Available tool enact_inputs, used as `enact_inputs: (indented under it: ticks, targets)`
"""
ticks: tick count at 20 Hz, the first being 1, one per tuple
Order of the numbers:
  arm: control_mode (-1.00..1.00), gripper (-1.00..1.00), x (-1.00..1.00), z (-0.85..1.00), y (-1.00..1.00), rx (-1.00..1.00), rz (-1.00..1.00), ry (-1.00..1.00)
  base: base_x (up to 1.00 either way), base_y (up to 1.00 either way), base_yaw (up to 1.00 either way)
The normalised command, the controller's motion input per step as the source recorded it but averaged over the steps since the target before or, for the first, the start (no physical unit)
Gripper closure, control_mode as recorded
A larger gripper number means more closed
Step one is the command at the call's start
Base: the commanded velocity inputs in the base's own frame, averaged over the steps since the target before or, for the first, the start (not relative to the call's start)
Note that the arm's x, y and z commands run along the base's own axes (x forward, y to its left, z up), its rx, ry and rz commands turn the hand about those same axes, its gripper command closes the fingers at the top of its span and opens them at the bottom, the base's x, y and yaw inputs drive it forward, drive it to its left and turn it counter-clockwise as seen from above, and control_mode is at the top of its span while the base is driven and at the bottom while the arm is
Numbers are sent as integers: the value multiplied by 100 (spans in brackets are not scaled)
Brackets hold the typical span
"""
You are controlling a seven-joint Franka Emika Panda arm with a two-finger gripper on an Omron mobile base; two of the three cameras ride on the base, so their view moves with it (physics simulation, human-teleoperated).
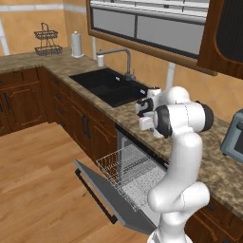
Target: Pick up the cup and bowl from the counter, place them in the dishwasher, and close the dishwasher door.
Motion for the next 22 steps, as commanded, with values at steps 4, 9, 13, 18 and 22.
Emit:
enact_inputs:
  ticks: [4, 9, 13, 18, 22]
  targets:
    - [-100, 100, -100, 19, 25, 7, -8, 0, 0, 0, 0]
    - [-100, 100, -100, 0, 56, 7, -6, -1, 0, 0, 0]
    - [-100, 100, -83, 0, 65, 7, -1, -1, 0, 0, 0]
    - [-100, 100, -46, -7, 80, 2, -3, 0, 0, 0, 0]
    - [-100, 100, 11, -46, 99, 0, -6, 0, 0, 0, 0]
